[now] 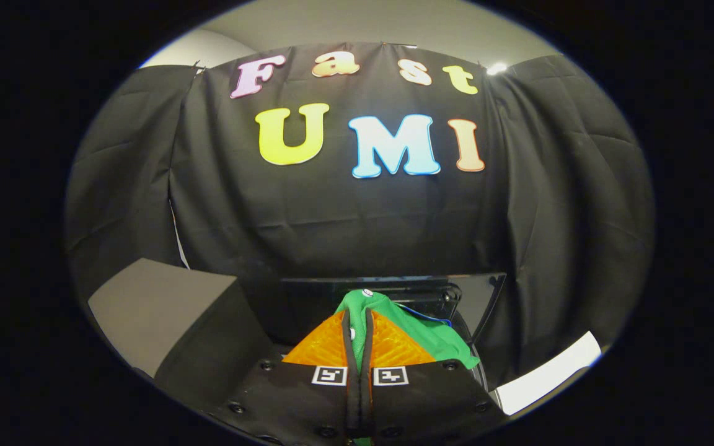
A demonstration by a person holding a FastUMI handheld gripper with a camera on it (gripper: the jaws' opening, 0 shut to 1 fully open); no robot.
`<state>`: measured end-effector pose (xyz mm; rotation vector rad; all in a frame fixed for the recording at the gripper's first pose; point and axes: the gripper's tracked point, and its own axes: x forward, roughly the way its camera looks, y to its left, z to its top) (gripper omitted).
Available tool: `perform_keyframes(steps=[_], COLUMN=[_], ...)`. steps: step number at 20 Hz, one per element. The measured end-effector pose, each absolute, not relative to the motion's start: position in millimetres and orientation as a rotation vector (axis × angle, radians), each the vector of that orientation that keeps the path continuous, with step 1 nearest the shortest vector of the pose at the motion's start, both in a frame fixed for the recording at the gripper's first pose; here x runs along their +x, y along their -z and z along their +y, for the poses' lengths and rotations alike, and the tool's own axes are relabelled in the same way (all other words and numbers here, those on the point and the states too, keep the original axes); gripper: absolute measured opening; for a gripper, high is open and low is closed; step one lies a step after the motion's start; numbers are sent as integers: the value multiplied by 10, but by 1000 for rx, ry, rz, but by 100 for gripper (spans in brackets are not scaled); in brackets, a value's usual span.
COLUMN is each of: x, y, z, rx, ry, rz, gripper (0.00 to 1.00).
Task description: Put the clothes into the washing machine and then close the washing machine lid.
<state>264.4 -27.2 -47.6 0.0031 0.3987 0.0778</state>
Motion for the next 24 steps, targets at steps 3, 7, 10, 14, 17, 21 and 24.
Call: perform_keyframes(steps=[3,7,10,14,17,21,24], x=[2627,2583,2561,2523,2431,2325,2332], y=[930,1451,1725,1968,2173,2277,2158], z=[-349,-450,-531,-646,-700,-728,-730], rx=[-15,-21,-31,-40,-50,-41,-51], ry=[-79,-76,-67,-54,-55,-44,-47], rz=[470,552,586,636,683,709,668], gripper=[1,2,2,3,3,19,55])
